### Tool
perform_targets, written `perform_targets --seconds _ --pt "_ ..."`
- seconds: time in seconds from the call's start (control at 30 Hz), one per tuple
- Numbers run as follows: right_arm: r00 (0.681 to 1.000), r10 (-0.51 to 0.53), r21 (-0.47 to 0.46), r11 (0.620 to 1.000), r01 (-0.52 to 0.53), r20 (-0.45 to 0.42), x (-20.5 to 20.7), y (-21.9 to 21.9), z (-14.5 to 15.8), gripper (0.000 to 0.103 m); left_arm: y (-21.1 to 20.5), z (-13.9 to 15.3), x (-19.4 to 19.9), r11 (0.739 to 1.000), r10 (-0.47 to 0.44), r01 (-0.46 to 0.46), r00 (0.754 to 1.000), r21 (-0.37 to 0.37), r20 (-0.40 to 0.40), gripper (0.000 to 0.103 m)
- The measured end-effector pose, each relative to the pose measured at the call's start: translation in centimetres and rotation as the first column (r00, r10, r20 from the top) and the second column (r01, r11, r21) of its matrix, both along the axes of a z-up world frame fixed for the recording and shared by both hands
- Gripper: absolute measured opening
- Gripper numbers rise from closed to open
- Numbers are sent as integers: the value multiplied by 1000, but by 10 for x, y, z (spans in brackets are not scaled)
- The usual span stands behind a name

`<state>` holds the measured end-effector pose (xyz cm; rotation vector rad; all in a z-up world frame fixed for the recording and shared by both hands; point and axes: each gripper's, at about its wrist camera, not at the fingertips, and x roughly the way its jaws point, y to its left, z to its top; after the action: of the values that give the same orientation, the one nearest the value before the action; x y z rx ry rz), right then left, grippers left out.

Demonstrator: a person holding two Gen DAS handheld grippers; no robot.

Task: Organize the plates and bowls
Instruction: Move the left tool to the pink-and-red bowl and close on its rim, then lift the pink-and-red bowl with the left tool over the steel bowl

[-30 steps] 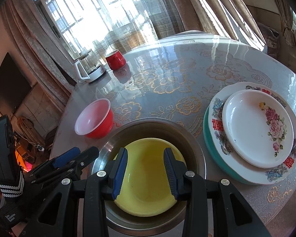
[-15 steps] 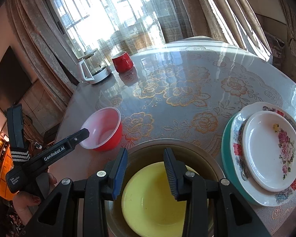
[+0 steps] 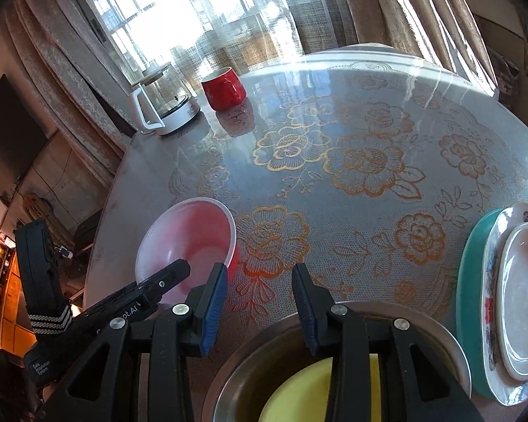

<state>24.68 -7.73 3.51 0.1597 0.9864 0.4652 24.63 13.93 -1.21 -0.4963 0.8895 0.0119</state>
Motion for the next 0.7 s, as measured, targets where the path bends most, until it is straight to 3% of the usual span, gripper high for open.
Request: perform_targets --seconds 0.3,0.43,0.6,0.7 --pt "996 19 50 999 -14 -91 22 28 -20 38 7 -4 -2 1000 15 -15 1000 -5 -7 35" --pt "995 21 24 1000 -19 -93 25 36 -27 37 5 -3 -2 1000 10 -10 1000 6 -4 28" --pt "995 40 -9 999 -41 -94 27 41 -33 18 3 -2 -2 1000 -2 2 1000 7 8 21" --pt "996 51 -41 998 -54 -77 25 44 -34 12 1 -2 -2 1000 1 -1 1000 26 14 17"
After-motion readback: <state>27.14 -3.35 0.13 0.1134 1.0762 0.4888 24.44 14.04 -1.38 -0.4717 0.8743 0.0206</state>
